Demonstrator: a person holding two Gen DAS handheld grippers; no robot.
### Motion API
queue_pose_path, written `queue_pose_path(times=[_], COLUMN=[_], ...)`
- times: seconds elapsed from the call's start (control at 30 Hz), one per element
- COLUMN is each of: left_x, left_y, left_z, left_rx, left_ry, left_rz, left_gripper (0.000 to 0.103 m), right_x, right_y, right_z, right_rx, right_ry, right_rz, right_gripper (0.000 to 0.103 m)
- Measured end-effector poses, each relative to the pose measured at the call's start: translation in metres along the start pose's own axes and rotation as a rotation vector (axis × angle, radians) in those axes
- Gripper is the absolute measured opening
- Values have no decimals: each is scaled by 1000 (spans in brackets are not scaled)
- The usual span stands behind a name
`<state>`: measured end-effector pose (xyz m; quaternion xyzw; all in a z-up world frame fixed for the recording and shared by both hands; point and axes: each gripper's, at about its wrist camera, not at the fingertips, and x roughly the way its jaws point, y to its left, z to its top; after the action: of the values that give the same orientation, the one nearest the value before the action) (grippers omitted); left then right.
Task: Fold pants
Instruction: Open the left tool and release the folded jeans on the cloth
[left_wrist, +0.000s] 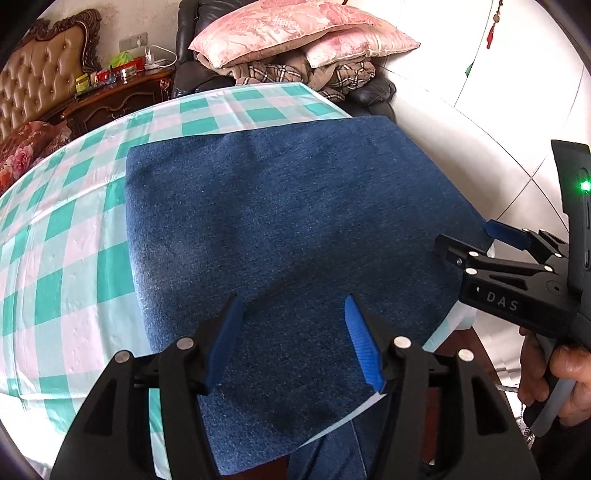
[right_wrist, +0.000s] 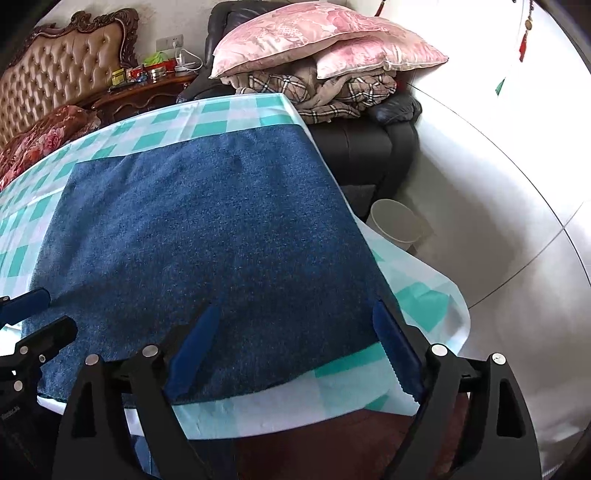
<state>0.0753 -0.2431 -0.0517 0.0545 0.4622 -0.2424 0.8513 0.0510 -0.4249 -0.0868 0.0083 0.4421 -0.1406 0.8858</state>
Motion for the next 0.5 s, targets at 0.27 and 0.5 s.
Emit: queue_pose_path(times=[0.27, 0.5], left_x=[-18, -32], left_y=[-7, -8], left_z=[9, 14], left_rx=[-4, -19], left_ry=[-42, -74], left_rz=[19, 62], left_gripper=[88, 101], right_x=[-20, -35], right_y=[-15, -17], right_z=[2, 3], right_rx=[52, 59], right_ry=[-21, -43], right_rz=[-16, -18], right_gripper=[83, 83])
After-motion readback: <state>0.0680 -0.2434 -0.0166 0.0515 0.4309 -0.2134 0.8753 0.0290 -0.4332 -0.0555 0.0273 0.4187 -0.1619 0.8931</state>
